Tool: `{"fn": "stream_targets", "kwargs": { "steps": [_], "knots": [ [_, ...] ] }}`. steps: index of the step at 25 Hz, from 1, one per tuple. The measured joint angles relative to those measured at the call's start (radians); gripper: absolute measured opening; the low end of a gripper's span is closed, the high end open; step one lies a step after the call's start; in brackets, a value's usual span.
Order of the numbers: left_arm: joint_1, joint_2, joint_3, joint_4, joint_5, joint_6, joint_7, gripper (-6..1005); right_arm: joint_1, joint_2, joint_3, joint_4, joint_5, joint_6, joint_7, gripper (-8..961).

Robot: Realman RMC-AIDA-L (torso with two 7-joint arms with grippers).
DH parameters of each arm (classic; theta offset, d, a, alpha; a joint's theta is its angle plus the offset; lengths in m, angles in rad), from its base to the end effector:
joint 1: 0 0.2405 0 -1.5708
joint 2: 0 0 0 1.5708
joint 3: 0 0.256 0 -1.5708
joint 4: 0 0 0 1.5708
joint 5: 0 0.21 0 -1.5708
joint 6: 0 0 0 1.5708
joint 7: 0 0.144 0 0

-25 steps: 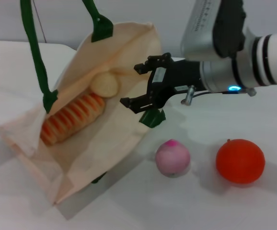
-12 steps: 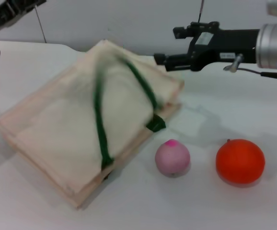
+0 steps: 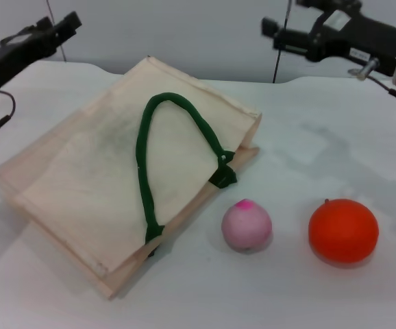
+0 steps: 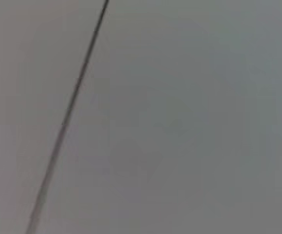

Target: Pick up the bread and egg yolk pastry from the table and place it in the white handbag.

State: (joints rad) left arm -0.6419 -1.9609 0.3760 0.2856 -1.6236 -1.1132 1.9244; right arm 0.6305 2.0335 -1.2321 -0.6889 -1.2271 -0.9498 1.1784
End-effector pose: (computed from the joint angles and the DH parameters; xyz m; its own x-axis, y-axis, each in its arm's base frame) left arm -0.3017 0.4137 0.0722 0.4351 0.1702 0.8842 0.8544 -0.3880 -0.3457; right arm 0.1770 0.4282 0.0077 0.7851 -0.0060 -0.6194 -0.4088 -0.7562 -0.5109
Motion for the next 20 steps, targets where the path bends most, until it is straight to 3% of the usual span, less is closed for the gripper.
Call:
{"fn": "stream_targets", "kwargs": {
  "steps": [3,6,11,15,20],
  "knots": [
    [0.011,-0.049,0.000,-0.005,-0.108,0.069,0.172,705,0.024,0.001,0.001,0.135,0.209,0.019,-0.215,894],
    [0.017,-0.066,0.000,-0.053,-0.230,0.069,0.323,726,0.034,0.004,0.003,0.268,0.482,-0.002,-0.427,894],
    [0.023,-0.067,0.000,-0.135,-0.395,0.048,0.442,723,0.042,0.007,0.001,0.512,0.881,-0.176,-0.692,894],
    [0.044,-0.067,0.000,-0.167,-0.474,0.001,0.454,720,0.044,0.007,0.002,0.615,1.004,-0.288,-0.787,894],
    [0.048,-0.068,0.000,-0.178,-0.499,0.006,0.465,718,0.044,0.008,0.004,0.684,1.075,-0.308,-0.806,894]
  ]
}}
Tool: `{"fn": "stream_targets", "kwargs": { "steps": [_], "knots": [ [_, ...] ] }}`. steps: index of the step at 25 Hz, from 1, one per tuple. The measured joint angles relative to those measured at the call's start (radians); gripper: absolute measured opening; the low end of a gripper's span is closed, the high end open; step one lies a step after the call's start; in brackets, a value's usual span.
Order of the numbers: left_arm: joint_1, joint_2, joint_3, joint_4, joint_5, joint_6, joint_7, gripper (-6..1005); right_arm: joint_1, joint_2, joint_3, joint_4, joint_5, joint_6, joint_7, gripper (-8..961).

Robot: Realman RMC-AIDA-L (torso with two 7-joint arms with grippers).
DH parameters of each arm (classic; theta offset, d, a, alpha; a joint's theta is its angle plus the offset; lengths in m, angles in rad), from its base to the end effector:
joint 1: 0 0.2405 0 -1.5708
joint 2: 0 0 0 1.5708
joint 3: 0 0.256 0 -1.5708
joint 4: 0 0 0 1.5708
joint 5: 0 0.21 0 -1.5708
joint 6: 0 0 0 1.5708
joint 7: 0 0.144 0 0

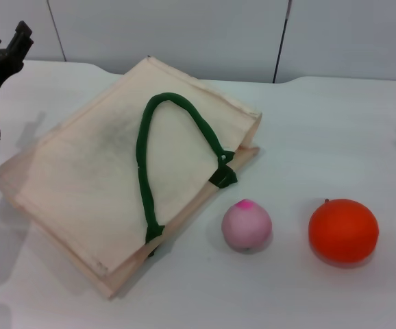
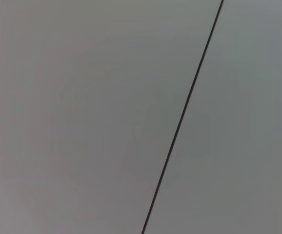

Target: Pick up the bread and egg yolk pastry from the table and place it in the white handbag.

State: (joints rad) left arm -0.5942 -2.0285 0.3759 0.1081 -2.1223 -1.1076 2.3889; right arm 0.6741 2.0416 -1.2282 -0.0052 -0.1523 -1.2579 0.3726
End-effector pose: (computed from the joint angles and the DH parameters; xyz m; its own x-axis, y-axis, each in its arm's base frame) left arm -0.3288 0.3882 0.0546 0.3986 -0.0591 0.9152 0.9068 -0.1239 -0.4029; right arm 0.2794 0.3970 0.0328 0.6029 0.2150 -0.7683 -0.7355 -0.2234 -0.6397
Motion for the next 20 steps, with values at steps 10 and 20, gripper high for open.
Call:
{"fn": "stream_targets", "kwargs": {
  "steps": [10,20],
  "knots": [
    [-0.010,-0.001,0.018,-0.017,0.011,-0.017,0.078,717,0.001,-0.004,-0.003,0.009,-0.001,-0.011,0.015,894],
    [-0.006,-0.002,0.010,-0.032,0.000,-0.035,0.072,717,0.003,-0.005,-0.013,0.009,-0.004,-0.003,0.026,894]
  ]
}}
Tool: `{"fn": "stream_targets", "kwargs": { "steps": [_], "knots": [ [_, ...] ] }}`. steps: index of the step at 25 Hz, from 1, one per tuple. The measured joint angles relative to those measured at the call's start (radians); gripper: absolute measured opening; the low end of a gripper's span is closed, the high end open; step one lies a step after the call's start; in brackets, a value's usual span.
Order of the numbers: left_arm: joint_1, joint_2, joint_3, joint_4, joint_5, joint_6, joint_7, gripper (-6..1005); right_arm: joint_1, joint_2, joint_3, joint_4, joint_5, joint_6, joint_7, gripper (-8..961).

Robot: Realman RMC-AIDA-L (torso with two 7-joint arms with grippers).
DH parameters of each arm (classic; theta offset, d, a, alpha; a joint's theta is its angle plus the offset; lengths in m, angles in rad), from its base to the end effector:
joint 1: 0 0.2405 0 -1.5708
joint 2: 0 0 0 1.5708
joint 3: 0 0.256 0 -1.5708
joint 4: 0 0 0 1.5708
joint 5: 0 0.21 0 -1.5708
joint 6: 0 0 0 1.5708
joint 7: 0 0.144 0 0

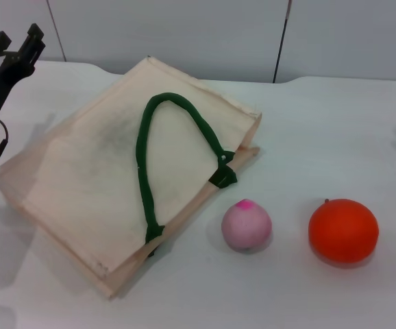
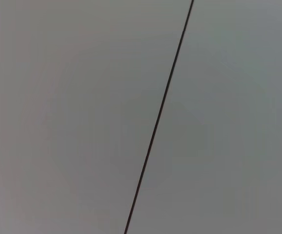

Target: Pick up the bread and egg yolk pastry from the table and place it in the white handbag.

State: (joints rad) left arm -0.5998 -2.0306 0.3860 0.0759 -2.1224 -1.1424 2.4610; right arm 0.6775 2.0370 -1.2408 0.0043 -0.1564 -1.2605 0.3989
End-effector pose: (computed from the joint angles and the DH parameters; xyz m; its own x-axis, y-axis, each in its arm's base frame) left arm -0.3221 0.3860 0.0460 0.4424 -0.0678 0.8942 0.8809 -0.1540 -0.4475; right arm 0.2795 0.3969 0.0318 0.5922 0.2023 -0.7800 -0.7420 -0.2408 -0.6257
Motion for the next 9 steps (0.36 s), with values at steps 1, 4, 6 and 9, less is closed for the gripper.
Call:
{"fn": "stream_targets", "kwargs": {
  "steps": [1,4,6,9],
  "knots": [
    [0.000,0.000,0.000,0.000,0.000,0.000,-0.001,717,0.000,0.000,0.000,0.000,0.000,0.000,0.001,894],
    [0.000,0.000,-0.001,-0.001,0.000,0.000,-0.002,717,0.000,-0.001,0.001,0.001,0.000,0.000,0.007,894],
    [0.000,0.000,-0.001,-0.002,-0.001,0.000,-0.002,717,0.000,-0.002,0.001,0.001,0.000,0.001,0.008,894],
    [0.000,0.000,-0.003,-0.008,-0.001,-0.005,-0.003,717,-0.001,-0.002,0.004,0.001,0.000,0.001,0.008,894]
  ]
}}
